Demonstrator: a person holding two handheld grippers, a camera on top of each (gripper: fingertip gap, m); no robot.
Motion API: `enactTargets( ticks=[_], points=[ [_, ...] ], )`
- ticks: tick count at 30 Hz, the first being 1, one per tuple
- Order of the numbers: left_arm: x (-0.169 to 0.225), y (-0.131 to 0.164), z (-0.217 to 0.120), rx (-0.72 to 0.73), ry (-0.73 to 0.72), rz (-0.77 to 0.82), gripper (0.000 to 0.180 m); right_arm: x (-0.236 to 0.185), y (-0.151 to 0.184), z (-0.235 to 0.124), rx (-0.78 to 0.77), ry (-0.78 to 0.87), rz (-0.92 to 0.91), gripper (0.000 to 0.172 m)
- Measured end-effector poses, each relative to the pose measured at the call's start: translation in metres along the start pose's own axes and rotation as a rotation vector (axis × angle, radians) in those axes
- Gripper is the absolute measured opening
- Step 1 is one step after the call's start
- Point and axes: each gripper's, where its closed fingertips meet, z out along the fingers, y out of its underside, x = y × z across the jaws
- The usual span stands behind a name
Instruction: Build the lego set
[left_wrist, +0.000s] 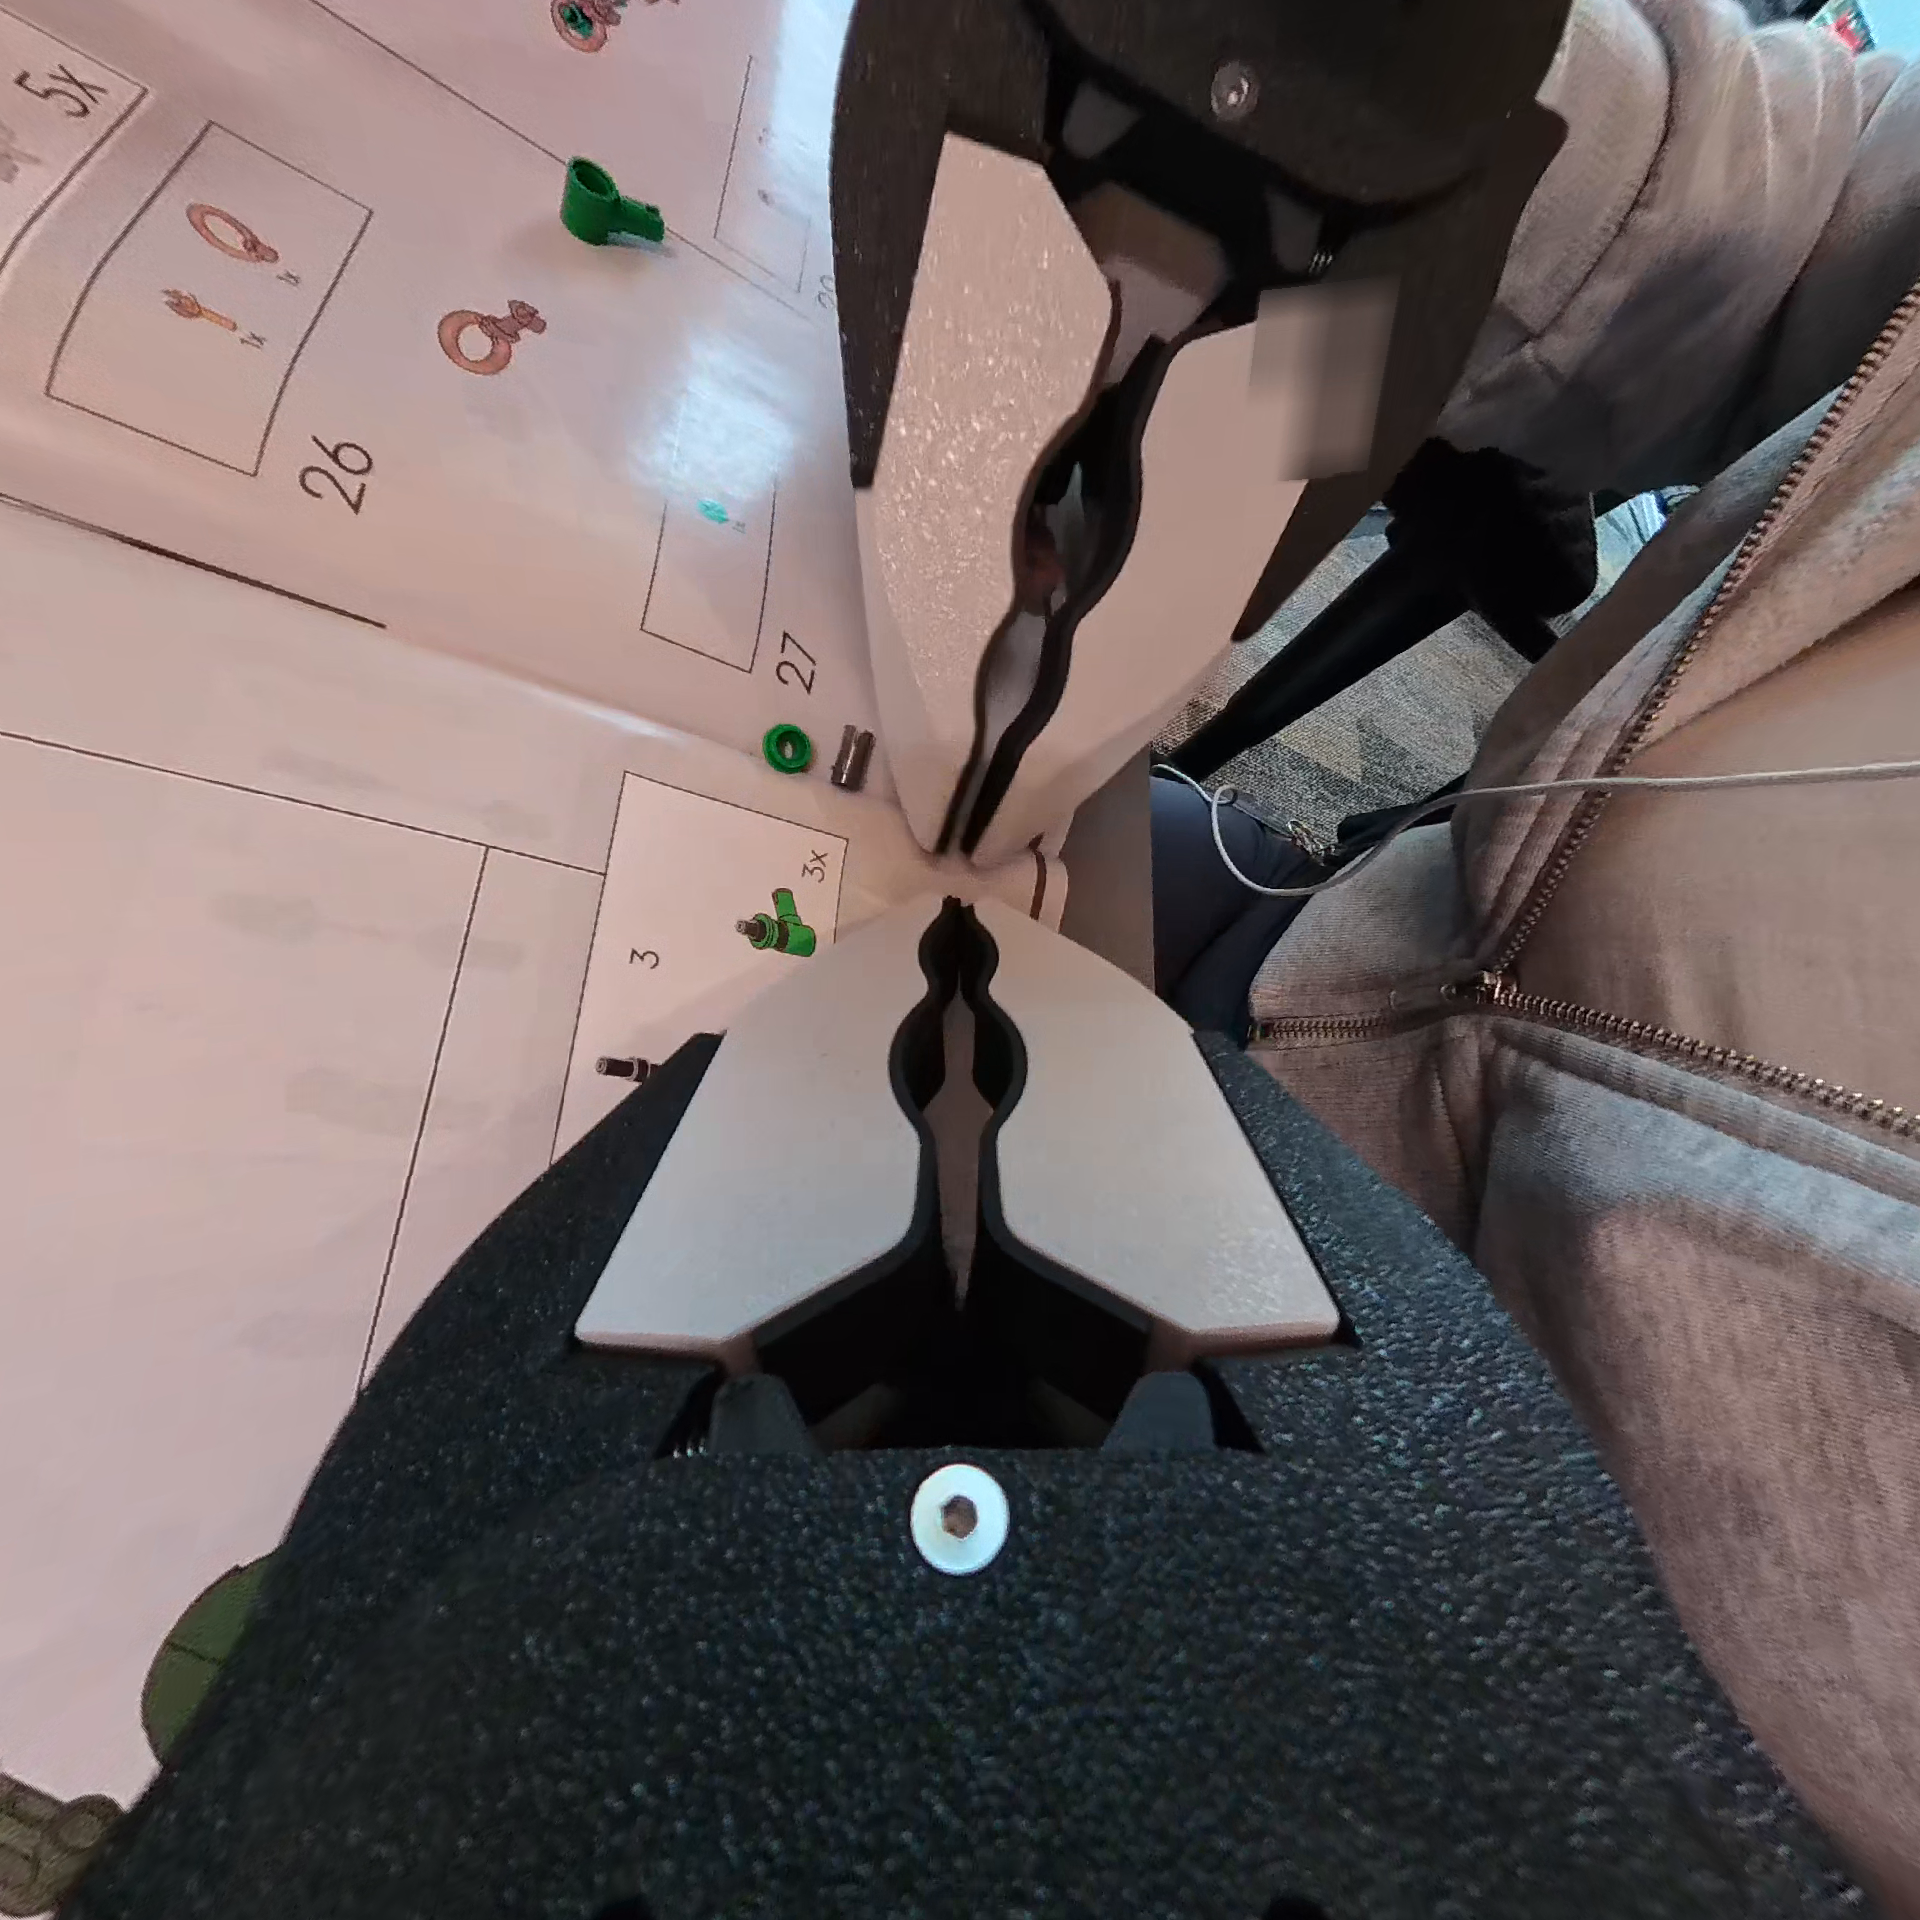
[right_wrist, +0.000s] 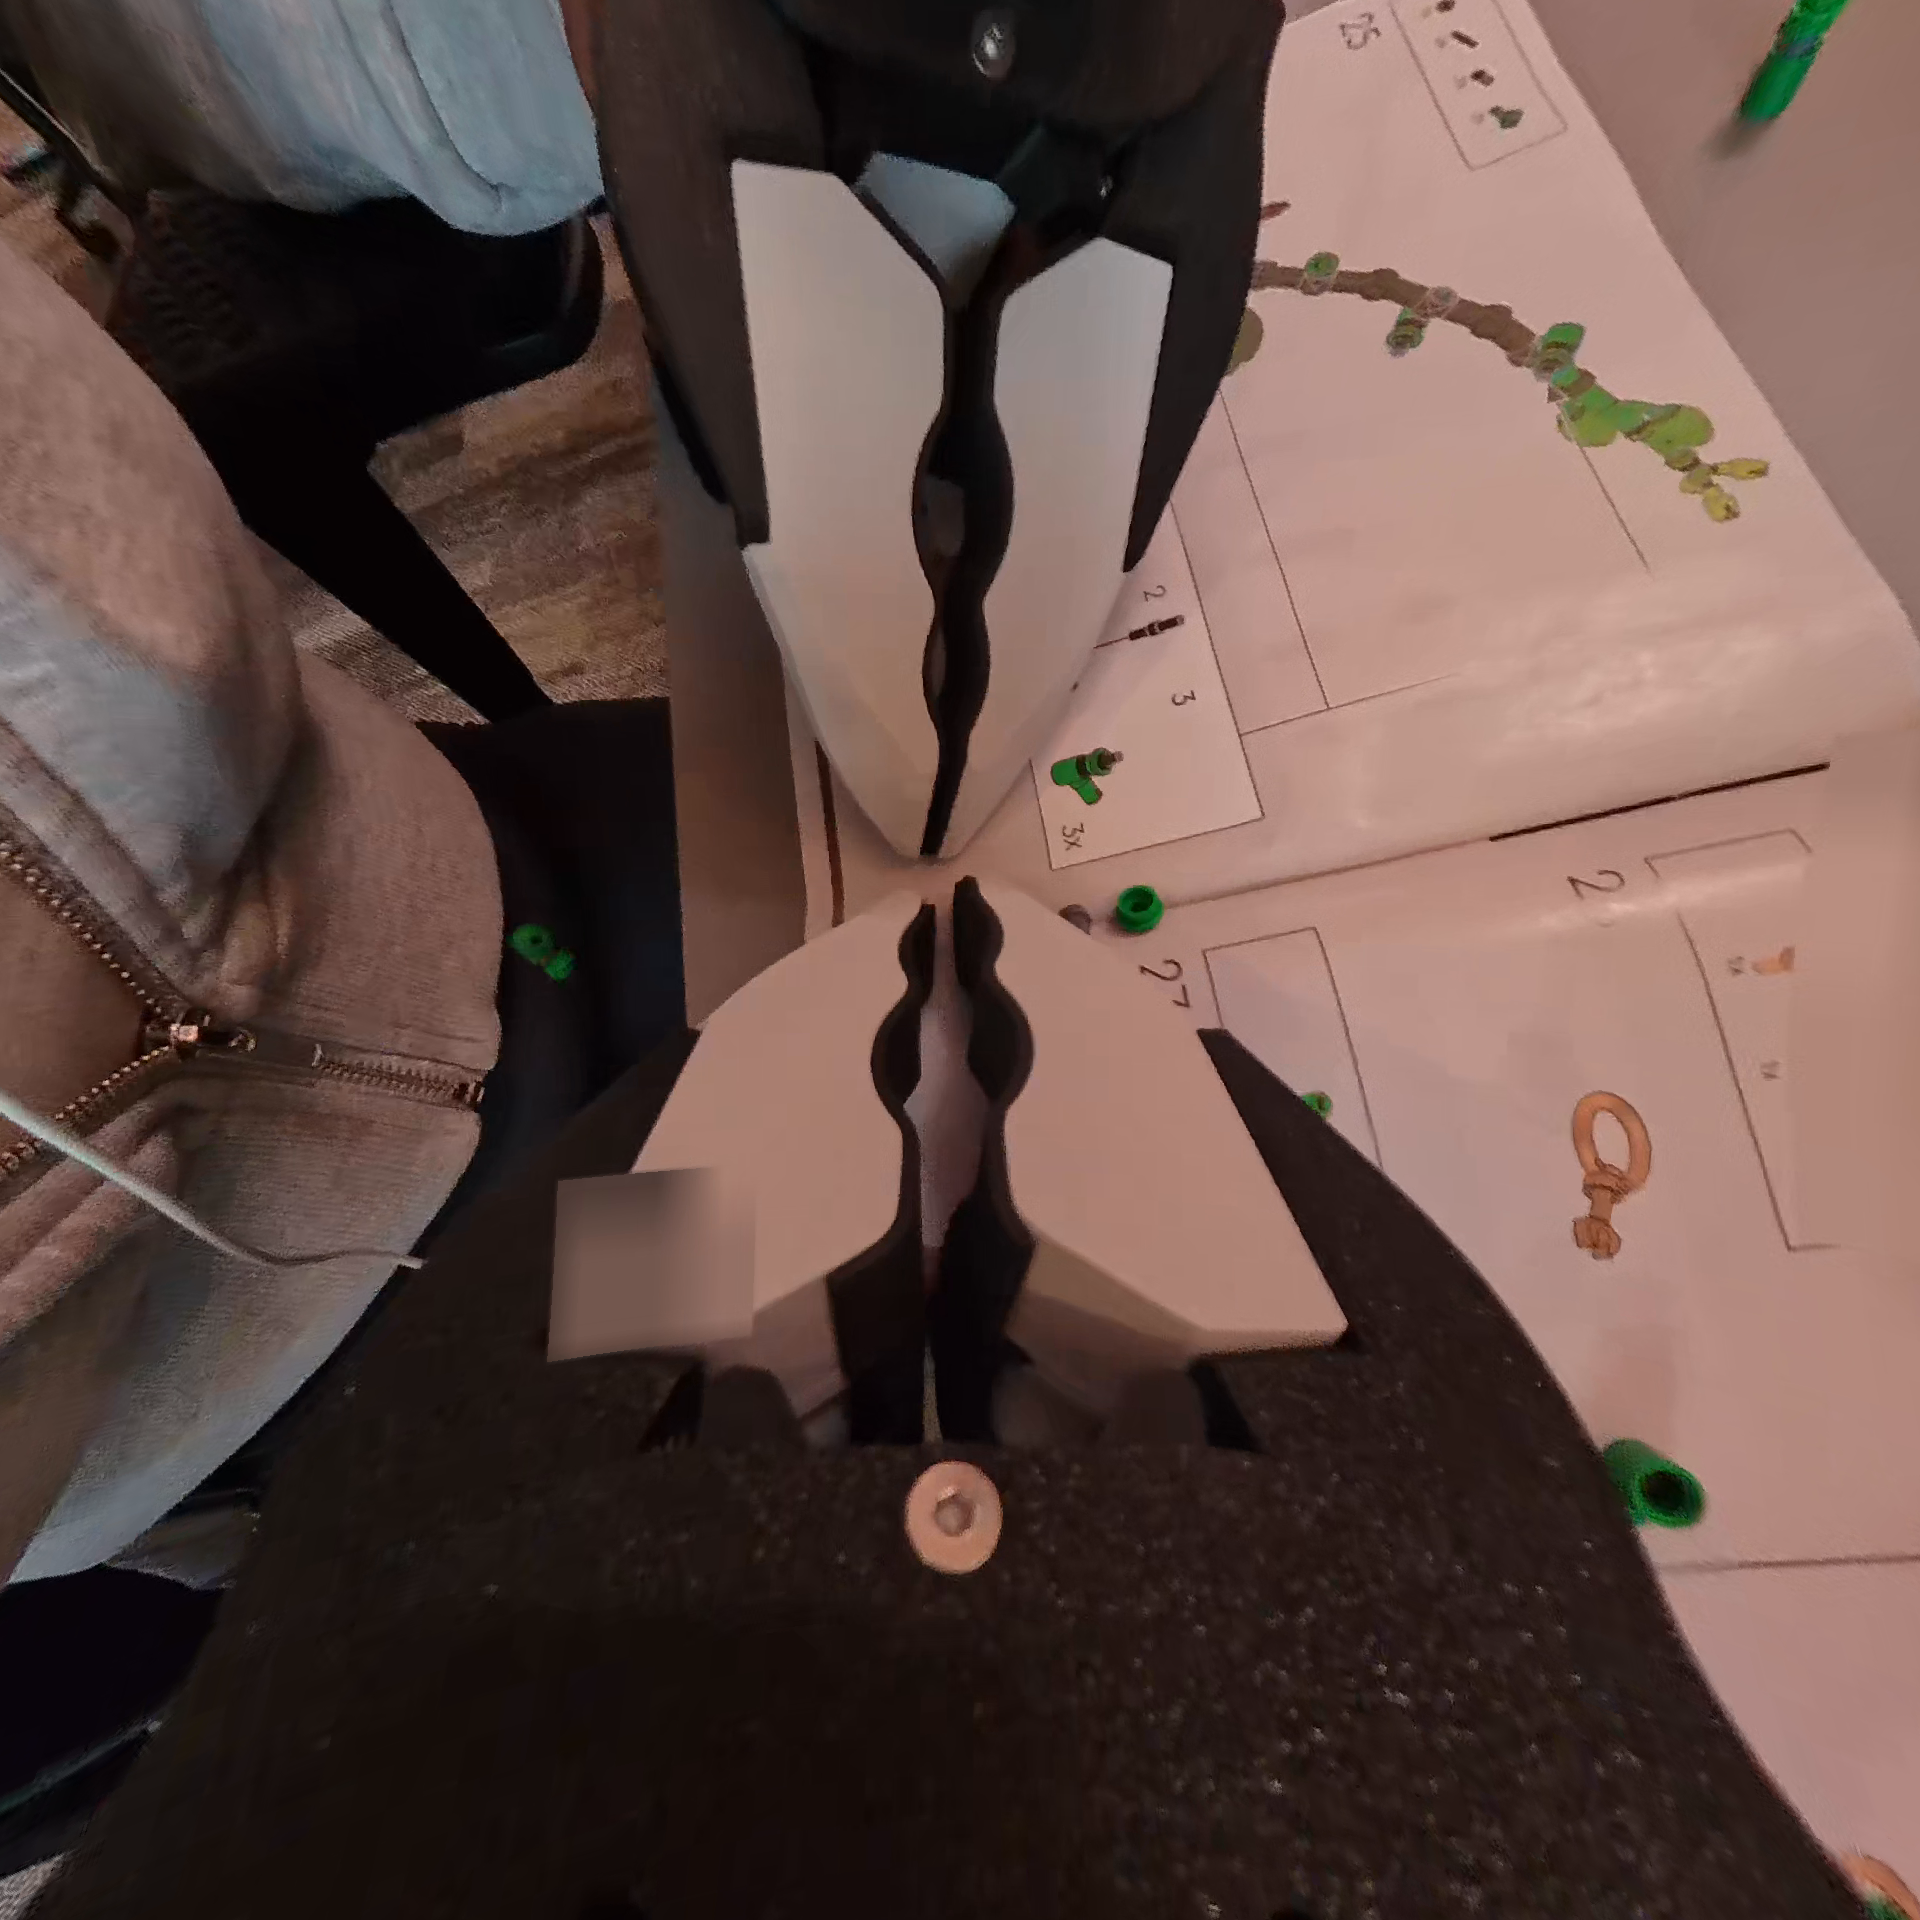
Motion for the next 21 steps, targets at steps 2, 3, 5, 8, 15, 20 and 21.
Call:
enactTargets(
  ticks=[2, 3, 5, 8, 15, 20, 21],
  points=[
    [0.0, 0.0, 0.0, -0.001, 0.009, -0.012, 0.0, 0.007, 0.001, -0.006, -0.01, 0.052, 0.01, 0.008],
    [0.0, 0.0, 0.0, -0.002, 0.018, -0.023, 0.0, 0.011, 0.0, -0.01, -0.006, 0.086, 0.011, 0.011],
    [0.002, -0.003, -0.002, 0.013, 0.037, -0.03, 0.001, 0.006, -0.002, -0.016, 0.011, 0.104, -0.009, 0.016],
    [0.011, -0.014, -0.013, 0.115, 0.084, 0.029, 0.007, -0.016, -0.011, -0.029, 0.037, 0.125, -0.109, 0.015],
    [0.039, -0.028, -0.049, 0.293, -0.14, 0.207, 0.023, -0.096, 0.003, -0.002, 0.064, 0.017, -0.152, 0.008],
    [0.053, -0.02, -0.067, 0.51, -0.346, 0.279, 0.021, -0.119, 0.095, 0.082, -0.281, 0.006, -0.019, 0.027],
    [0.054, -0.016, -0.068, 0.521, -0.381, 0.309, 0.021, -0.125, 0.109, 0.092, -0.334, 0.011, -0.023, 0.029]
  ],
)
